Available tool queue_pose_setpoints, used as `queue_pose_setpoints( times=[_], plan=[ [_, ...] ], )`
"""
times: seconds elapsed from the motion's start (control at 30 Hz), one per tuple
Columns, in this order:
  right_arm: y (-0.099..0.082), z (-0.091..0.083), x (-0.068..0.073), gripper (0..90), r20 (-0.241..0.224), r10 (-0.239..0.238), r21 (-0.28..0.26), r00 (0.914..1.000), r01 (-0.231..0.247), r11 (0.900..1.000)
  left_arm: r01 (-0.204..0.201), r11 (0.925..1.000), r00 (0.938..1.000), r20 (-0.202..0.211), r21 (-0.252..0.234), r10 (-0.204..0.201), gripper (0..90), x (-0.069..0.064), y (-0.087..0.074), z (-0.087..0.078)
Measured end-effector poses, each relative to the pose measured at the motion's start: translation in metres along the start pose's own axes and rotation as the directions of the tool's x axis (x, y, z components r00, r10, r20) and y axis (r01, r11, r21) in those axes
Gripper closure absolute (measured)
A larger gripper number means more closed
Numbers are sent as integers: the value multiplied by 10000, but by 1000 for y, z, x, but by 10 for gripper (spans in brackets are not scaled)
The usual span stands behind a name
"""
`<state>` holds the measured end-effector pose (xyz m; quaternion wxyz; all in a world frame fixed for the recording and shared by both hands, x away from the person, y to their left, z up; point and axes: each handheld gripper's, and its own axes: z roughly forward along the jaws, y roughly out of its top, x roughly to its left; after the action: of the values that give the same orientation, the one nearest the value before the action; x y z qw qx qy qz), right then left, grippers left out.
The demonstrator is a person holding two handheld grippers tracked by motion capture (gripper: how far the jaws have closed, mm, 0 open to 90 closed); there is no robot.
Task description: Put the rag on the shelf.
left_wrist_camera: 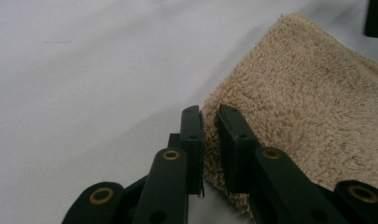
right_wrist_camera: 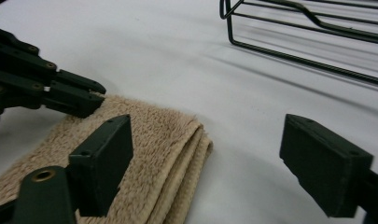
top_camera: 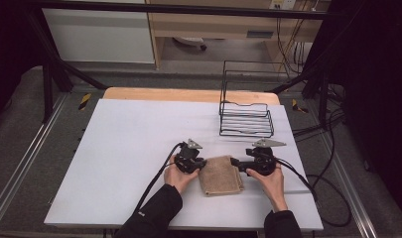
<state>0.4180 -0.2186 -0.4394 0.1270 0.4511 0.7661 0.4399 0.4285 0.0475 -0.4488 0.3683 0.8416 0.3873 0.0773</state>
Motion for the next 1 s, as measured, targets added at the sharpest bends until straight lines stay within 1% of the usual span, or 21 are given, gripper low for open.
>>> queue_pose_setpoints(
  times=[0.03, 0.1, 0.17, 0.2, 0.23, 0.3, 0.4, 0.47, 0.53, 0.7, 0.87, 1.0],
  plan=[
    [1, 5, 0, 227, -39, -24, 24, 10000, 24, 10000, -5, 10000, 10000, 1, -5, 5, 802, 0, 0, 0],
    [3, 11, 0, 269, 74, 88, 252, 9999, -90, 9996, -13, 10000, 10000, 6, -9, 13, 802, 0, 0, 0],
    [4, 17, 1, 317, 161, 91, 392, 9998, -97, 9992, -28, 10000, 10000, 16, -34, 28, 802, 0, 0, 0],
    [5, 21, 1, 385, 94, 115, 505, 9999, -120, 9987, -22, 10000, 10000, 25, -43, 22, 802, 0, -1, 0],
    [5, 21, 1, 385, 94, 115, 505, 9999, -120, 9987, -21, 10000, 10000, 35, -62, 22, 802, 0, -1, 0],
    [3, 23, 2, 440, 79, 108, 704, 9999, -114, 9975, -5, 10000, 10000, 35, -73, 5, 802, 0, -1, 0],
    [2, 24, 2, 512, 71, 109, 952, 9999, -115, 9954, -18, 10000, 10000, 52, -65, 19, 802, 1, -1, 0],
    [1, 25, 3, 555, 17, 108, 1019, 9999, -109, 9947, -56, 10000, 10000, 25, -74, 56, 802, 0, -1, 0],
    [0, 26, 4, 582, -52, 250, 1139, 9997, -242, 9932, -56, 10000, 10000, 37, -80, 56, 802, 0, -1, 0],
    [-1, 26, 5, 661, -122, 331, 1208, 9994, -314, 9922, 5, 9999, 10000, 66, -117, -5, 801, 1, -1, 0],
    [-1, 25, 7, 766, -361, 646, 1356, 9973, -592, 9890, -54, 9999, 10000, 54, -108, 55, 801, 1, -1, 0],
    [-1, 25, 7, 808, -382, 745, 1420, 9965, -684, 9875, 30, 9999, 9998, 185, -132, -28, 800, 2, -1, 0]
  ],
)
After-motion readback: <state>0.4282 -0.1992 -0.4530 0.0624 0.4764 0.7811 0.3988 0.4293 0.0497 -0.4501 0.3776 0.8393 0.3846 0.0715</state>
